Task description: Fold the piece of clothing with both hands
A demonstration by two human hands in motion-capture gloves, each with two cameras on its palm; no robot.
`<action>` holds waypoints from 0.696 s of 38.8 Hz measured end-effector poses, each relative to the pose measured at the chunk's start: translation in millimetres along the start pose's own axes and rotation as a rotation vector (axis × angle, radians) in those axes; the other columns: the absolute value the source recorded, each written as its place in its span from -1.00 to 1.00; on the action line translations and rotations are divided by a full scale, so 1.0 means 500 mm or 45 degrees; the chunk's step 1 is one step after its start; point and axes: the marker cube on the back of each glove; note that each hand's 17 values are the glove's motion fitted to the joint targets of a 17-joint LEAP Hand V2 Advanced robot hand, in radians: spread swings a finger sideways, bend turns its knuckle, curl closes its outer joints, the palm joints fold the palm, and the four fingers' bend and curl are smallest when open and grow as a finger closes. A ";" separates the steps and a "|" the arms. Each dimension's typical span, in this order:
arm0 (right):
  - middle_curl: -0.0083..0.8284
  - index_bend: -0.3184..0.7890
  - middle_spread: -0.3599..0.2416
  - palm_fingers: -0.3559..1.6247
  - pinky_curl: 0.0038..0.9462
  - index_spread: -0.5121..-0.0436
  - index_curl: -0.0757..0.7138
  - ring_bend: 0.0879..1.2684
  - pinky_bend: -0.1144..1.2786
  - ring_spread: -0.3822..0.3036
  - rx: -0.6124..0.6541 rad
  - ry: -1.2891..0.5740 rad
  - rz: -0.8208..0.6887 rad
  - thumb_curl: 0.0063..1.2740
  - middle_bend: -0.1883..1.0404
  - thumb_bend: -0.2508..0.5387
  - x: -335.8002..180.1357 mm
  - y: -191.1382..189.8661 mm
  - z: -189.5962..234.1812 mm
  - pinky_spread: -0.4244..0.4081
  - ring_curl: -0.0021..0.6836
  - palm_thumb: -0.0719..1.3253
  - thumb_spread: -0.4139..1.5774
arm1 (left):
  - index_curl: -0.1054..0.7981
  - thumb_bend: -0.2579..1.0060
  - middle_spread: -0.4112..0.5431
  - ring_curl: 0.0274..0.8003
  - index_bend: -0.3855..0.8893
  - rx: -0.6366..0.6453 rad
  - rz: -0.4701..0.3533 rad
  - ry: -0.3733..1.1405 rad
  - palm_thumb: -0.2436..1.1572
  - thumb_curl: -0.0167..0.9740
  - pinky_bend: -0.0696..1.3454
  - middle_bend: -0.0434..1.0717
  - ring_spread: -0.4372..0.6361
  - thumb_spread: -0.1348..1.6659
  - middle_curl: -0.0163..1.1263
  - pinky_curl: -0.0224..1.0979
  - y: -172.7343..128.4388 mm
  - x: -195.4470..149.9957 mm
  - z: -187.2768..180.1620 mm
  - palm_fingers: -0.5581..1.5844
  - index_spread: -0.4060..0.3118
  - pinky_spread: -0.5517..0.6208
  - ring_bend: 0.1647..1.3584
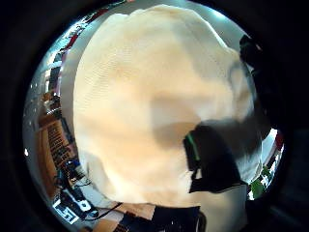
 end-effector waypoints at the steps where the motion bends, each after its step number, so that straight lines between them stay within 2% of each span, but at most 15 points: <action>1: 0.01 -0.41 0.04 0.28 -0.20 0.44 -0.57 -0.07 0.18 -0.35 0.033 -0.007 0.017 -0.40 -0.28 -0.34 -0.003 0.002 0.000 -0.41 0.22 0.07 0.54 | 0.17 -0.61 -0.11 -0.18 -0.17 0.004 -0.002 -0.001 -0.17 -0.34 -0.59 -0.62 0.14 0.62 -0.40 -0.39 0.000 0.000 -0.001 -0.04 -0.23 0.30 -0.65; 3: 0.04 -0.35 -0.09 0.42 -0.21 0.43 -0.56 -0.04 0.16 -0.45 0.065 -0.034 0.013 -0.37 -0.22 -0.25 -0.012 0.012 0.002 -0.53 0.22 0.19 0.53 | 0.16 -0.61 -0.11 -0.17 -0.17 0.009 -0.019 -0.003 -0.17 -0.34 -0.58 -0.62 0.14 0.62 -0.40 -0.39 0.001 0.000 -0.001 -0.04 -0.23 0.30 -0.64; 6: 0.05 -0.32 -0.23 0.50 -0.22 0.37 -0.53 -0.02 0.16 -0.55 0.088 -0.087 -0.039 -0.35 -0.22 -0.22 -0.028 0.024 0.005 -0.63 0.23 0.29 0.50 | 0.14 -0.61 -0.11 -0.17 -0.16 -0.003 -0.049 -0.007 -0.17 -0.34 -0.58 -0.62 0.14 0.62 -0.39 -0.38 0.005 0.000 -0.002 -0.04 -0.22 0.30 -0.64; 7: 0.06 -0.31 -0.26 0.51 -0.21 0.36 -0.52 -0.02 0.16 -0.58 0.102 -0.102 -0.050 -0.34 -0.21 -0.21 -0.031 0.025 0.006 -0.65 0.23 0.31 0.49 | 0.14 -0.61 -0.11 -0.18 -0.16 -0.002 -0.053 -0.009 -0.17 -0.34 -0.58 -0.62 0.14 0.62 -0.39 -0.38 0.006 0.000 -0.002 -0.04 -0.22 0.30 -0.63; 8: 0.05 -0.35 -0.24 0.44 -0.20 0.39 -0.53 -0.04 0.17 -0.55 0.119 -0.116 -0.058 -0.35 -0.23 -0.26 -0.034 0.025 0.006 -0.63 0.23 0.29 0.49 | 0.14 -0.61 -0.11 -0.18 -0.16 -0.002 -0.055 -0.009 -0.17 -0.34 -0.58 -0.62 0.14 0.62 -0.39 -0.38 0.008 0.000 -0.002 -0.04 -0.22 0.30 -0.63; 10: 0.10 -0.21 -0.38 0.60 -0.22 0.25 -0.45 0.00 0.10 -0.62 0.152 -0.146 -0.075 -0.32 -0.15 -0.21 -0.038 0.027 0.007 -0.72 0.27 0.38 0.44 | 0.13 -0.61 -0.11 -0.18 -0.15 -0.009 -0.057 -0.007 -0.17 -0.34 -0.58 -0.61 0.14 0.61 -0.39 -0.38 0.015 0.001 -0.002 -0.04 -0.22 0.30 -0.63; 12: 0.11 -0.05 -0.43 0.65 -0.24 0.18 -0.35 -0.02 0.03 -0.63 0.167 -0.169 -0.091 -0.26 -0.14 -0.27 -0.038 0.031 0.007 -0.76 0.27 0.41 0.30 | 0.13 -0.61 -0.10 -0.18 -0.14 -0.009 -0.049 -0.006 -0.17 -0.34 -0.58 -0.62 0.14 0.61 -0.39 -0.37 0.022 0.003 -0.001 -0.04 -0.22 0.30 -0.63; 19: 0.15 -0.01 -0.52 0.68 -0.26 0.11 -0.15 -0.08 -0.04 -0.66 0.121 -0.127 0.032 -0.15 -0.13 -0.41 0.021 0.045 0.011 -0.84 0.28 0.46 0.05 | 0.13 -0.61 -0.10 -0.19 -0.11 -0.022 -0.053 0.010 -0.17 -0.34 -0.59 -0.63 0.15 0.61 -0.39 -0.37 0.048 -0.001 0.004 -0.04 -0.23 0.30 -0.63; 23: 0.16 -0.02 -0.52 0.68 -0.26 0.10 -0.06 -0.10 -0.06 -0.67 0.195 -0.120 0.102 -0.09 -0.13 -0.43 0.065 0.044 -0.005 -0.87 0.28 0.48 -0.04 | 0.13 -0.61 -0.10 -0.20 -0.11 -0.026 -0.034 0.009 -0.18 -0.34 -0.60 -0.63 0.15 0.61 -0.39 -0.37 0.060 -0.012 0.003 -0.03 -0.25 0.30 -0.64; 27: 0.18 -0.03 -0.53 0.69 -0.25 0.09 0.01 -0.12 -0.06 -0.67 0.221 -0.137 0.122 -0.05 -0.13 -0.43 0.100 0.052 -0.030 -0.88 0.28 0.48 -0.11 | 0.14 -0.61 -0.10 -0.20 -0.12 -0.002 -0.059 -0.005 -0.18 -0.34 -0.61 -0.63 0.15 0.61 -0.39 -0.37 0.060 -0.028 0.001 -0.03 -0.26 0.30 -0.65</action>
